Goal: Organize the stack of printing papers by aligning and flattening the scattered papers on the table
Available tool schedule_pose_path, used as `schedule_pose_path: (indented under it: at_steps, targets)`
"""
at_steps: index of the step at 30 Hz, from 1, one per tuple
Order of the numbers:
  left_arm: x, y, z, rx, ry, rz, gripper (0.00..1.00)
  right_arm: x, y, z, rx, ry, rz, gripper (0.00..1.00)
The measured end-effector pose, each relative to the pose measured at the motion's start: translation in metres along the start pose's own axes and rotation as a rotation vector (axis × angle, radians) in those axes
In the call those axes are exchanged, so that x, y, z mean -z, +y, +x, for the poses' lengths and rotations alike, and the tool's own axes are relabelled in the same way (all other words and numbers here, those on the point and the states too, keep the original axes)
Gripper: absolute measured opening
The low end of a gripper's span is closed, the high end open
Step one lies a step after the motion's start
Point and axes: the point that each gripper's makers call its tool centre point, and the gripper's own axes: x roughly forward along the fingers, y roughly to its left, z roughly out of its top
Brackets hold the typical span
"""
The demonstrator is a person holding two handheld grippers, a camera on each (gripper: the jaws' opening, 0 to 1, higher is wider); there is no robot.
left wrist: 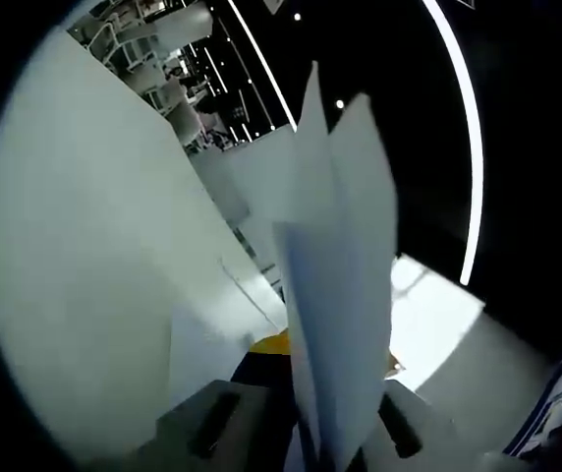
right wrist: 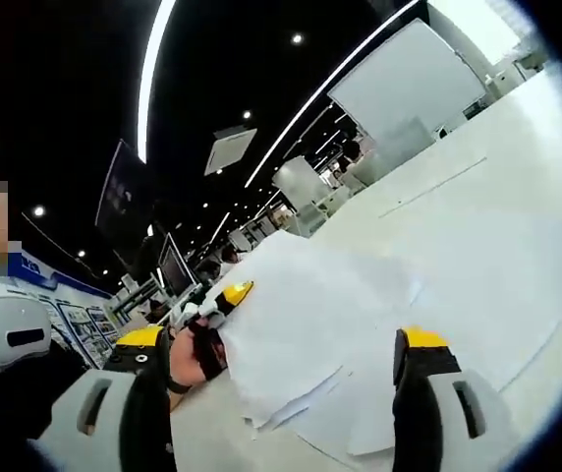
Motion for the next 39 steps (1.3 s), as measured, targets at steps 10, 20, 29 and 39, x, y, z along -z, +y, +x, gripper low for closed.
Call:
schedule_pose_path:
  at_steps: [10,20,29,39]
  targets:
    - [0.0013,-0.0012,-0.0003,0.000,0.000,0.000,0.06,0.0014,-0.0001,0.0001,0.015,0.012,-0.025,0.90]
    - [0.0022,-0.0026,-0.0004,0.001,0.001,-0.001,0.06,-0.0027,0.0008,-0.0019,0.021,0.003,-0.026,0.90]
    - [0.0015,-0.0021,-0.0004,0.002,0.001,-0.004,0.06,-0.0034,-0.0008,-0.0032,0.038,-0.002,-0.040,0.90]
    - [0.0026,-0.0033,-0.0007,0.003,0.002,-0.007,0.06,-0.0053,-0.0034,-0.0050,0.067,-0.003,-0.075,0.89]
